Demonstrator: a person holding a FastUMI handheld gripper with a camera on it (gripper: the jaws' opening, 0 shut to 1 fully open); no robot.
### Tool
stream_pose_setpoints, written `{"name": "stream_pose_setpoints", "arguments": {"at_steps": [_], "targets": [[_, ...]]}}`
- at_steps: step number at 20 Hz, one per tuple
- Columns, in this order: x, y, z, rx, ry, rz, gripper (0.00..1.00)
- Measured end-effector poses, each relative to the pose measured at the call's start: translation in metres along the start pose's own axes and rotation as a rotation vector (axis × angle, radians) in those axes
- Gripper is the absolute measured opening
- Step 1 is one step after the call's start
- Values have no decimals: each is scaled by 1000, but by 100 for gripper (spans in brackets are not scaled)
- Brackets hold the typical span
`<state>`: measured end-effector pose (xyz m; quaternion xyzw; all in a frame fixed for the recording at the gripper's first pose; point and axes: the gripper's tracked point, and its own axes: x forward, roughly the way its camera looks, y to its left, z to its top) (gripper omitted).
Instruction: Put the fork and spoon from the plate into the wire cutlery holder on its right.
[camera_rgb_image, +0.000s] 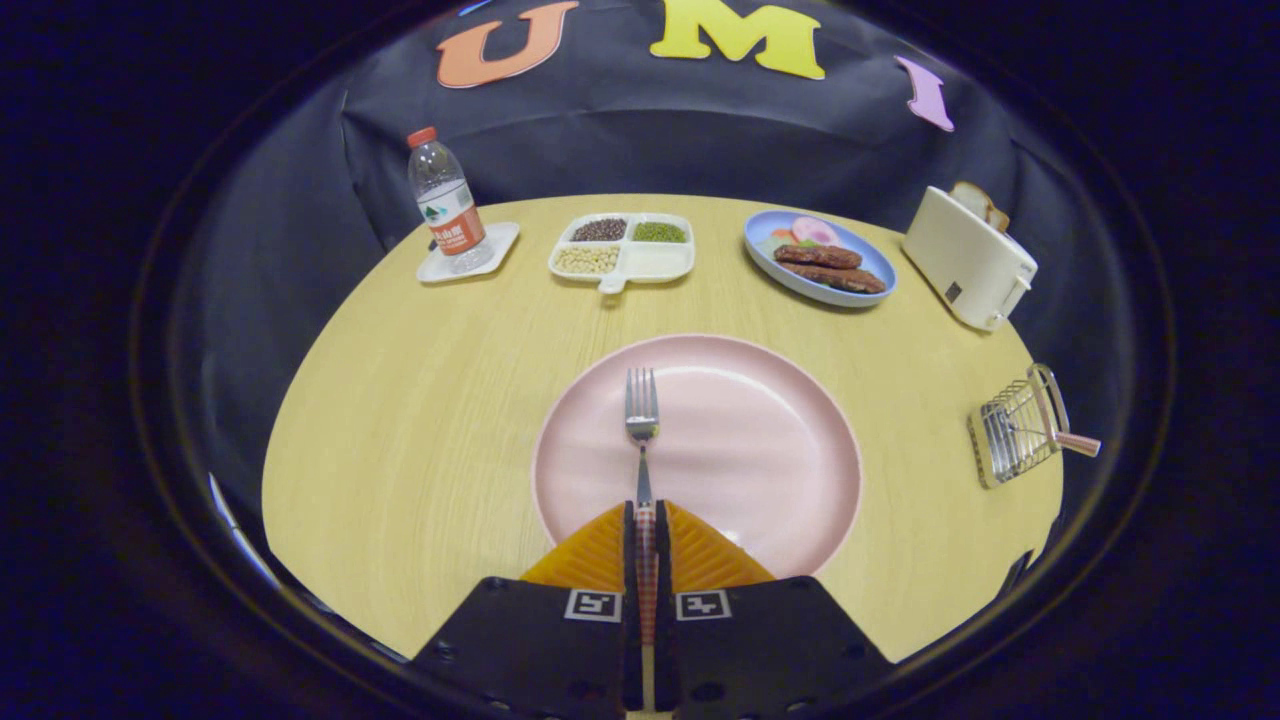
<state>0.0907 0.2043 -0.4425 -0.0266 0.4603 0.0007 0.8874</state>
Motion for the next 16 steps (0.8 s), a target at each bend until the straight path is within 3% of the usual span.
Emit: {"name": "stream_pose_setpoints", "arguments": {"at_steps": [10,16], "targets": [[-73,-65,30,-109,-79,28,5],[-113,-138,48,-91,-102,2,5]]}}
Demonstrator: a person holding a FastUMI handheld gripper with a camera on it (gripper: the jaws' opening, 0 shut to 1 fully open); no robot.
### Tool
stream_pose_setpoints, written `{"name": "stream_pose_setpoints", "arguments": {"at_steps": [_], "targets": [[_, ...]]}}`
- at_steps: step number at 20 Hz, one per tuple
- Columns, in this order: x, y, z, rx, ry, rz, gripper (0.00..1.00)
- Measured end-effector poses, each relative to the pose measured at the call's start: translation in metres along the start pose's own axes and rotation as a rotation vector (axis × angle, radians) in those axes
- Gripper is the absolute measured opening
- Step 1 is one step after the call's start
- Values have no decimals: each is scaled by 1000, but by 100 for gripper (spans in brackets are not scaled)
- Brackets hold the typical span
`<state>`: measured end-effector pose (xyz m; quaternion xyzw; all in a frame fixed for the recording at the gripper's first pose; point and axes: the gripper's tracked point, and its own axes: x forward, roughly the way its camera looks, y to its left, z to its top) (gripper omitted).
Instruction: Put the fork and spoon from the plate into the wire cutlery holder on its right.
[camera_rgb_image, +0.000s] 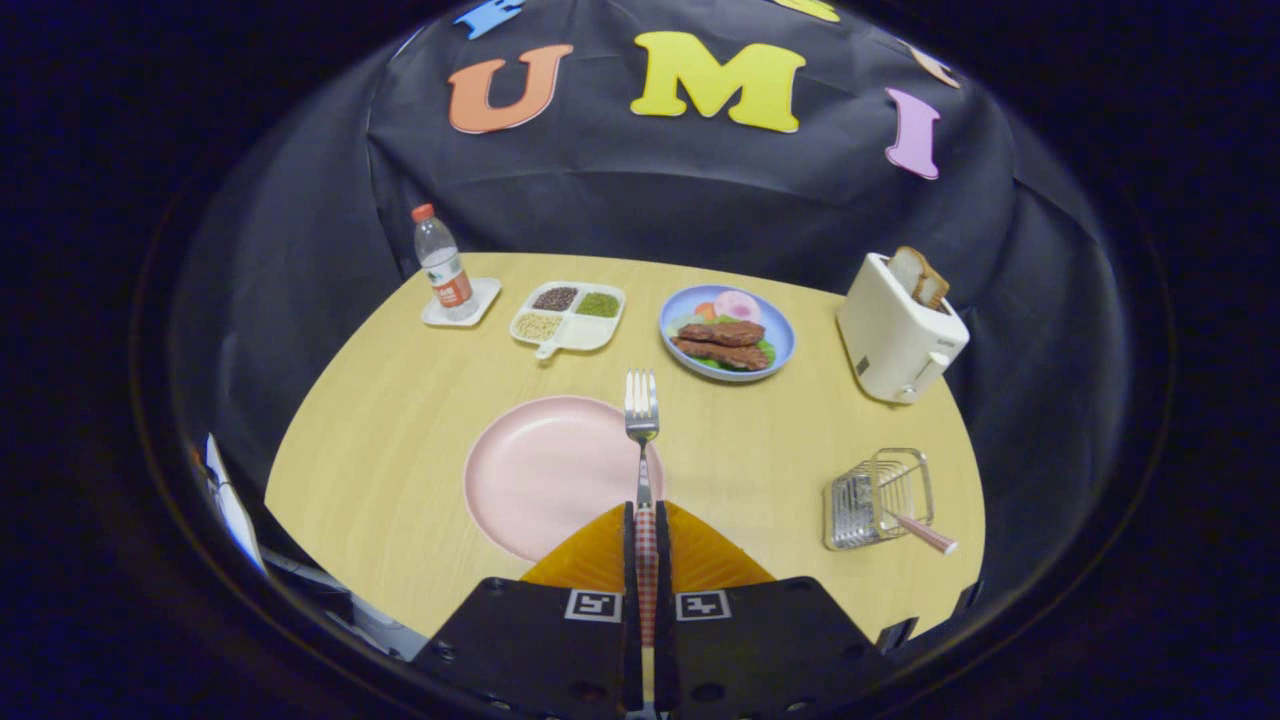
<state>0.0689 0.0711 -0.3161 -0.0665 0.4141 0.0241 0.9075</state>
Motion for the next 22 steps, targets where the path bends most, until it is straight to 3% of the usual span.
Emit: {"name": "stream_pose_setpoints", "arguments": {"at_steps": [8,14,20,22], "targets": [[-21,-111,-3,85,46,-38,5],[-24,-187,-21,104,179,-101,5],[-27,-215,-33,200,358,-16,5],[-23,-227,-31,167,382,-30,5]]}}
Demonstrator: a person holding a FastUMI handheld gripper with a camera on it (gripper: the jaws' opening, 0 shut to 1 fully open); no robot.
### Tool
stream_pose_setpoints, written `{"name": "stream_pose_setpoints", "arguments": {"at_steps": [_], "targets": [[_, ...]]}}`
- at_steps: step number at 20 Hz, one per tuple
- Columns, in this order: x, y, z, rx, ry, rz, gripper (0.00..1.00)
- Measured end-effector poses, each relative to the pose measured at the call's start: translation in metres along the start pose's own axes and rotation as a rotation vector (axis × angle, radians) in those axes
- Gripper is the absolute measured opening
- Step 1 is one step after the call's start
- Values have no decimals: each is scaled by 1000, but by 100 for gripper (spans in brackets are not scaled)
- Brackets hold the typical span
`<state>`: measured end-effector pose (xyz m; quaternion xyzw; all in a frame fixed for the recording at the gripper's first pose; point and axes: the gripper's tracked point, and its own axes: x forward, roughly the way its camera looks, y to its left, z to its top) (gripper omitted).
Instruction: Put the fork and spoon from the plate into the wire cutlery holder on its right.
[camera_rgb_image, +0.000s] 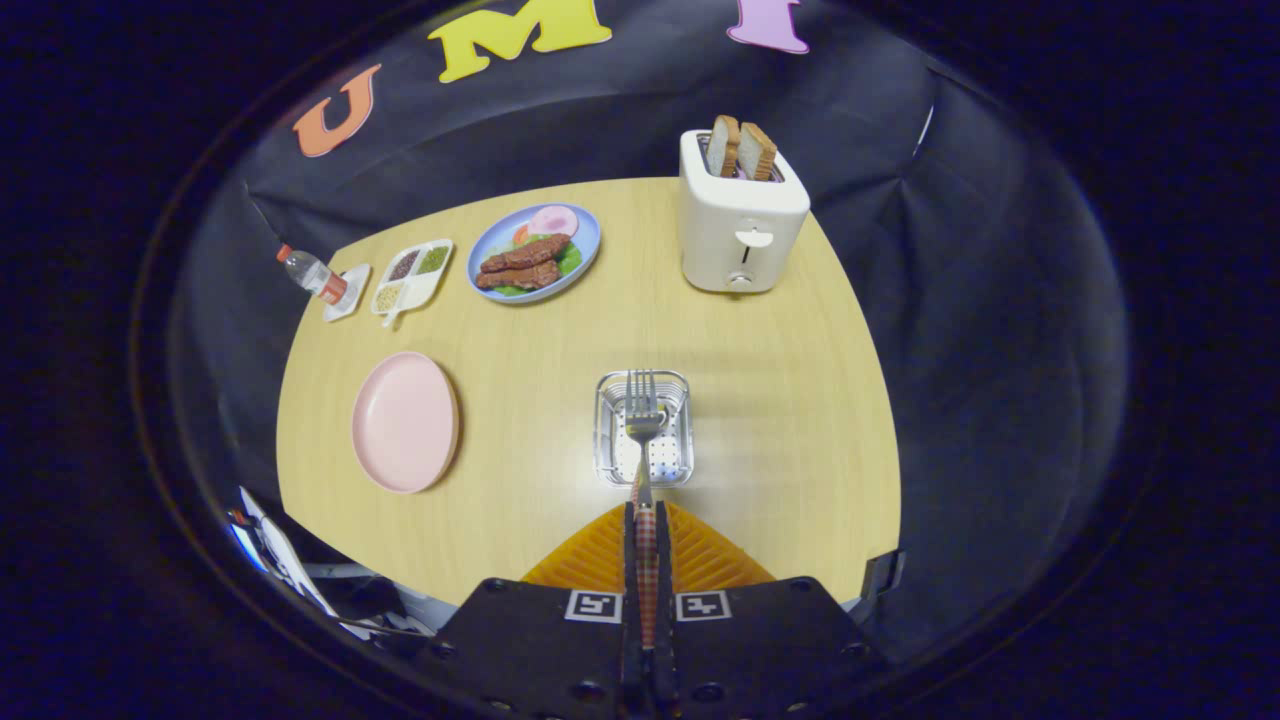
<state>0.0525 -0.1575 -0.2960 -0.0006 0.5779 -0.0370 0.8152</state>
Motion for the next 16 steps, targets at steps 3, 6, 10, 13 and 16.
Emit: {"name": "stream_pose_setpoints", "arguments": {"at_steps": [3,6,10,13,16], "targets": [[4,1,-6,-28,101,13,5],[11,-2,-6,14,202,32,5],[24,-5,6,36,270,35,5],[30,5,12,51,348,74,6],[42,9,14,17,401,63,6]]}}
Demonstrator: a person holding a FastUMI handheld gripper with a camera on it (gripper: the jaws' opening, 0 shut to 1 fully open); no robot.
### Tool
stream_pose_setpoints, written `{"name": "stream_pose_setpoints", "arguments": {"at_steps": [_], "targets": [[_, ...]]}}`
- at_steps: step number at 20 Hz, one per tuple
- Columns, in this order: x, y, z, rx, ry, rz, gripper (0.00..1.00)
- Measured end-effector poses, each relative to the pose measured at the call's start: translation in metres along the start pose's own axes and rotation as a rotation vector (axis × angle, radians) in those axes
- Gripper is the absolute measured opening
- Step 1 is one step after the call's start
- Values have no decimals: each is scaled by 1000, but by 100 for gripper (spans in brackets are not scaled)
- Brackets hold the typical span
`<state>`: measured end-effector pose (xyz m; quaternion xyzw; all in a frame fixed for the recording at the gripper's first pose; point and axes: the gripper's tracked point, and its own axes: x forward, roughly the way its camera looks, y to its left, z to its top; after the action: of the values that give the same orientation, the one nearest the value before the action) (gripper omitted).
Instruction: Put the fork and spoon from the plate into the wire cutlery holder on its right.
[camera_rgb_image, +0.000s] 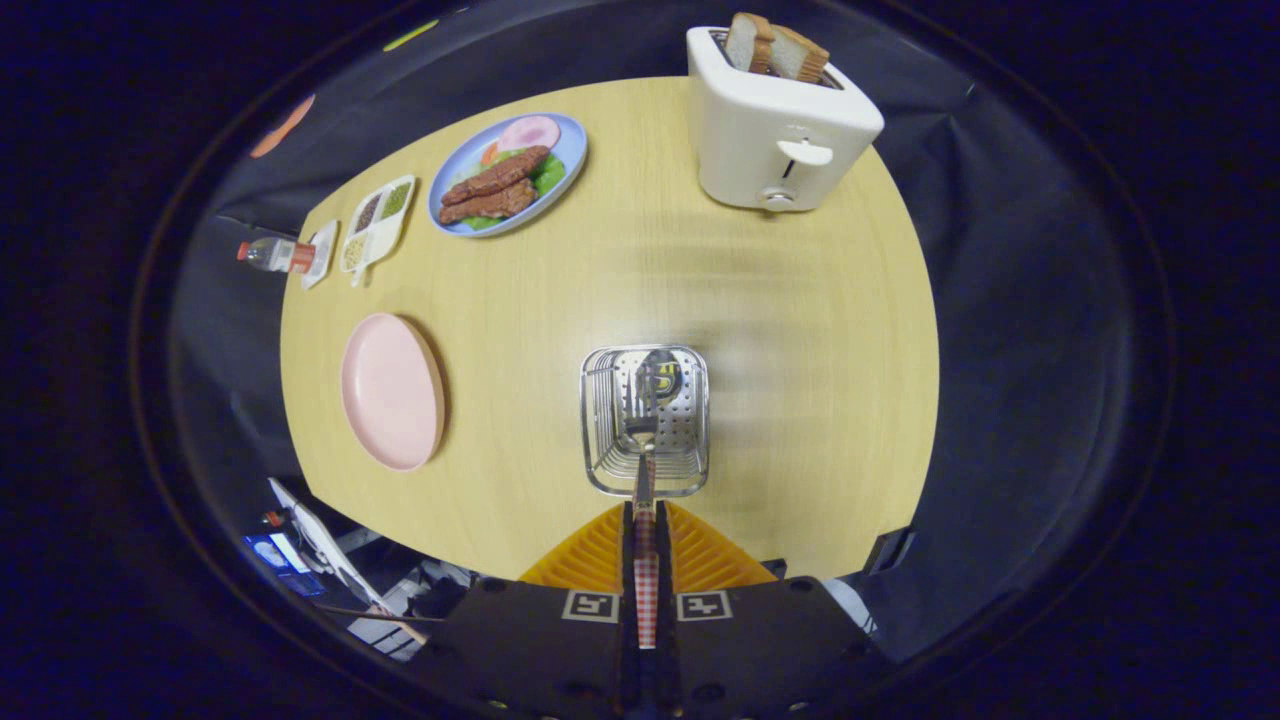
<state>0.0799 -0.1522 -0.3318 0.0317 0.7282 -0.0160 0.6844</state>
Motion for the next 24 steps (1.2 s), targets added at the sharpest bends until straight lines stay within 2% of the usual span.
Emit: {"name": "stream_pose_setpoints", "arguments": {"at_steps": [5,8,13,16,21,23,24], "targets": [[13,8,3,0,78,2,7],[14,4,10,2,66,-16,9],[10,10,11,-6,1,12,13],[3,11,7,-10,-58,11,24],[-10,21,-4,9,-192,14,31],[-16,28,-7,0,-271,18,39],[-19,32,-9,-5,-310,17,46]]}}
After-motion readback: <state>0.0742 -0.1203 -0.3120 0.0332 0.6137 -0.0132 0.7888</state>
